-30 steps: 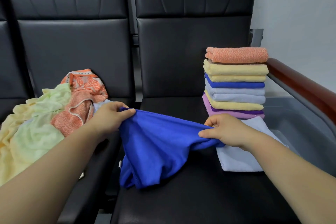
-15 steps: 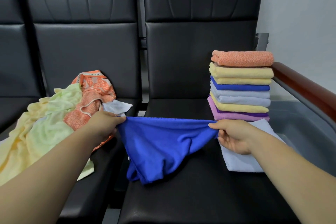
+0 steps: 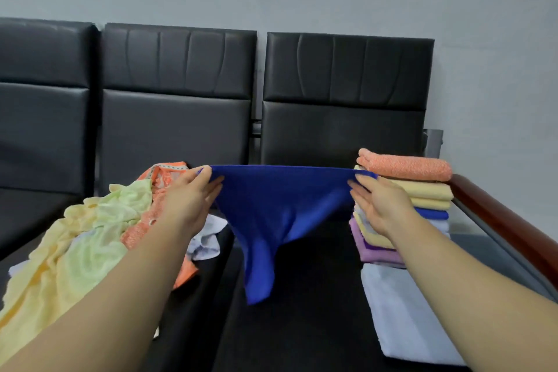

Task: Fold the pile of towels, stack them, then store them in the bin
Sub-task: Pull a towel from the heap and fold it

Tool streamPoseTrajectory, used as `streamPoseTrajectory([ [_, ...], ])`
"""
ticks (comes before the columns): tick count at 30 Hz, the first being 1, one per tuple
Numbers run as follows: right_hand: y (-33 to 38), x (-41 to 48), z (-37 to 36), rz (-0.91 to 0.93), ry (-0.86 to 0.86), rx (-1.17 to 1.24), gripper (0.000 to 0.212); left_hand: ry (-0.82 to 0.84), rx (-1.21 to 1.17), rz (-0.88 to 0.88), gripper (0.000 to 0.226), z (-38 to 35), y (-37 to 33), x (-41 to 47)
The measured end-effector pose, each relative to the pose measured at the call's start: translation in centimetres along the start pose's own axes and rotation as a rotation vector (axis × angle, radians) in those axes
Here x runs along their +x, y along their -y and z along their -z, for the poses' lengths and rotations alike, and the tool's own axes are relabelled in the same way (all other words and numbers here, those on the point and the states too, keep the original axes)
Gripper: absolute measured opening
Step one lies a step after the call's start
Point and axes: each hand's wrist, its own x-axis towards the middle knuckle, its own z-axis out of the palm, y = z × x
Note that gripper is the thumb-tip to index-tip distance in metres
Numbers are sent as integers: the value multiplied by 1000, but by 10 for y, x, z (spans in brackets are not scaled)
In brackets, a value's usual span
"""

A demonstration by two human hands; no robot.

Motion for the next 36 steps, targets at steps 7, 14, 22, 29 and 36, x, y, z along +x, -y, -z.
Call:
streamPoseTrajectory([
  [7, -2, -43, 41, 1, 22, -195, 15, 123, 381, -52, 22, 25, -6, -30],
  [14, -48, -82, 98, -261, 193, -1092, 31, 314, 1129, 174, 25, 77, 38, -60],
  [22, -43, -104, 101, -708, 297, -1150, 13, 272, 877, 486, 21, 72, 33, -83],
  [29, -55, -101, 92, -324, 303, -1146, 28, 186, 944, 558, 9, 71, 42, -88],
  [36, -102, -100, 66, -69, 344, -1361, 27, 61, 644, 461, 27, 67, 84, -93],
])
